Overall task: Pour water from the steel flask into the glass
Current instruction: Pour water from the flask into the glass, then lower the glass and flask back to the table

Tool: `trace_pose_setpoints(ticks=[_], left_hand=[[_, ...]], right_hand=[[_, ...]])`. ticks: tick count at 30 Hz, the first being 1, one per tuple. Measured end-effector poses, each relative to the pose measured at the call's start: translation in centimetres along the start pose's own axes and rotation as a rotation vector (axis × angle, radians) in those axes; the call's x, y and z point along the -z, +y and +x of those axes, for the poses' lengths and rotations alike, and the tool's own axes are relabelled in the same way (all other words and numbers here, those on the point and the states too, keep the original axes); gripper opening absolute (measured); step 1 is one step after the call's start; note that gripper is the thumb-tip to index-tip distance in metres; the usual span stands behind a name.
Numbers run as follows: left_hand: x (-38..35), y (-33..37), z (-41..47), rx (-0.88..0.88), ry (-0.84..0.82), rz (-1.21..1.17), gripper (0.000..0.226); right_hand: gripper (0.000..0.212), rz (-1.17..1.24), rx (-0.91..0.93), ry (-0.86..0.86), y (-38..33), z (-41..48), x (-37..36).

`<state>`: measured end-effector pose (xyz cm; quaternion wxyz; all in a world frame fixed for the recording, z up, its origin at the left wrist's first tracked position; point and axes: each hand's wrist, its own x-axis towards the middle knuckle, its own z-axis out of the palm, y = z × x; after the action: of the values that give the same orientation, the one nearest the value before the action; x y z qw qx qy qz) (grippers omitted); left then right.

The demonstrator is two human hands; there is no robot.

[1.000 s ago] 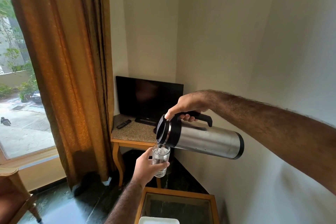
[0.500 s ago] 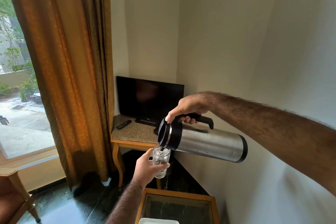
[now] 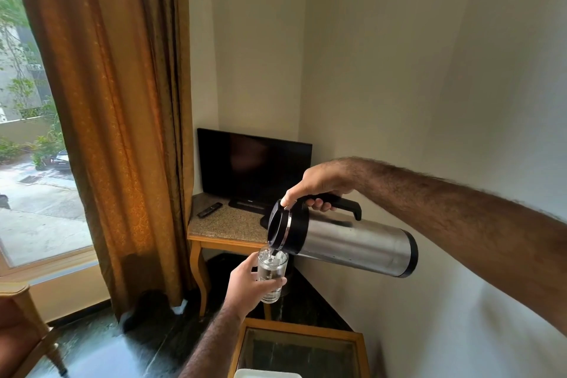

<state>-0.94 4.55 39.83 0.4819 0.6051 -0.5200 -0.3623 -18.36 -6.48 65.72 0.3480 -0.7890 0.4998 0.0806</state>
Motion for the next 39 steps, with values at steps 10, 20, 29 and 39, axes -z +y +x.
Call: trace_pose_setpoints(ticks=[10, 20, 29, 39], left_hand=[[0.3, -0.2, 0.8, 0.030, 0.034, -0.014, 0.061], [0.6, -0.1, 1.4, 0.028, 0.061, -0.022, 0.060], [-0.5, -1.1, 1.8, 0.034, 0.111, -0.004, 0.061], [-2.2, -4.2, 2.8, 0.042, 0.184, 0.081, 0.066]], right_hand=[[0.052, 0.115, 0.068, -0.011, 2.1, 0.6, 0.2], [0.053, 0.326, 0.130, 0.059, 7.2, -0.3, -1.2], [0.073, 0.762, 0.164, 0.178, 12.6, 0.1, -6.9], [0.038, 1.243, 0.118, 0.562, 18.6, 4.3, -16.9]])
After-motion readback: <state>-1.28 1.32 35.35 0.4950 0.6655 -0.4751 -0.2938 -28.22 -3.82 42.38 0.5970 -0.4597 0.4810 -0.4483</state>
